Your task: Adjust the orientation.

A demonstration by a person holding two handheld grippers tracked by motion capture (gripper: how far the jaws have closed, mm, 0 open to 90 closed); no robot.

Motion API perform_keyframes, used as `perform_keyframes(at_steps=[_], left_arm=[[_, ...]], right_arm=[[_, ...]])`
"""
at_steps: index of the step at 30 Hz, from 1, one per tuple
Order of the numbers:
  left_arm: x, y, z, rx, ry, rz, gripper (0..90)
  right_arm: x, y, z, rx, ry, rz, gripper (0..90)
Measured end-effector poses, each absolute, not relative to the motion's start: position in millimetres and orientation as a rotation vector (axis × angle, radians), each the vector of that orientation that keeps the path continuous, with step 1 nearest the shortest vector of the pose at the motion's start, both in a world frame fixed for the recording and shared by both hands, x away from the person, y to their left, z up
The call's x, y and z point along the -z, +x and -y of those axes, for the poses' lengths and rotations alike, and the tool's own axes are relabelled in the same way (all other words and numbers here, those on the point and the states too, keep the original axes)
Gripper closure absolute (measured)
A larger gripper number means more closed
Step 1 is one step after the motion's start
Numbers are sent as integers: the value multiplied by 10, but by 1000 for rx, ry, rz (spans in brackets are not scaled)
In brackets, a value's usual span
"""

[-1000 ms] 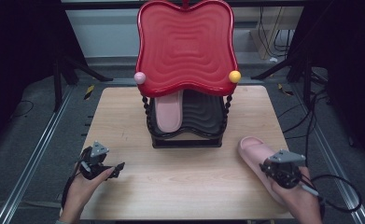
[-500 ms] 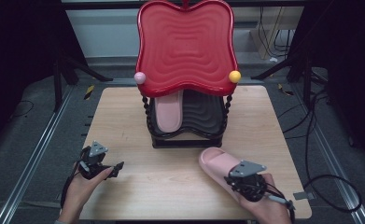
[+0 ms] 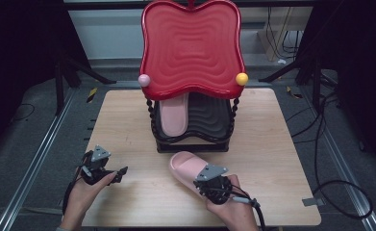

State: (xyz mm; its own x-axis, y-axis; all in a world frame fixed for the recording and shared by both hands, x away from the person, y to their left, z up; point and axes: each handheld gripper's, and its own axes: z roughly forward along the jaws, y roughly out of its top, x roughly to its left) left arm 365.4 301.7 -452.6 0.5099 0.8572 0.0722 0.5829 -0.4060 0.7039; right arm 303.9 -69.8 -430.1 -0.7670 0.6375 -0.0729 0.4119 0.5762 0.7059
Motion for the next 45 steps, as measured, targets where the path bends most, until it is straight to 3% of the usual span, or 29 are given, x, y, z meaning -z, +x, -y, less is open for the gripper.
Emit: perform_keyframes(at_steps=[11, 16, 20, 29, 36, 45], left_arm=[[4538, 3658, -3021, -572, 2137, -1175, 102], [4538, 3658, -3029, -573, 2137, -1178, 101], [4538, 3657, -3035, -575, 2136, -1180, 101], [4554, 3657, -3008, -570, 2149, -1174, 100], [4561, 3661, -3034, -565, 2151, -1182, 99], [4567, 3663, -3030, -562, 2150, -1177, 98]], right_arm=[[4549, 3017, 584, -987, 830, -2538, 848], [4509, 2977, 654, -1007, 782, -2542, 712], [4439, 2924, 869, -1039, 794, -2509, 661], [4366, 3159, 1223, -1029, 847, -2451, 720], [4474, 3431, 1133, -998, 788, -2484, 718], [4573, 3512, 1041, -952, 778, -2501, 767]])
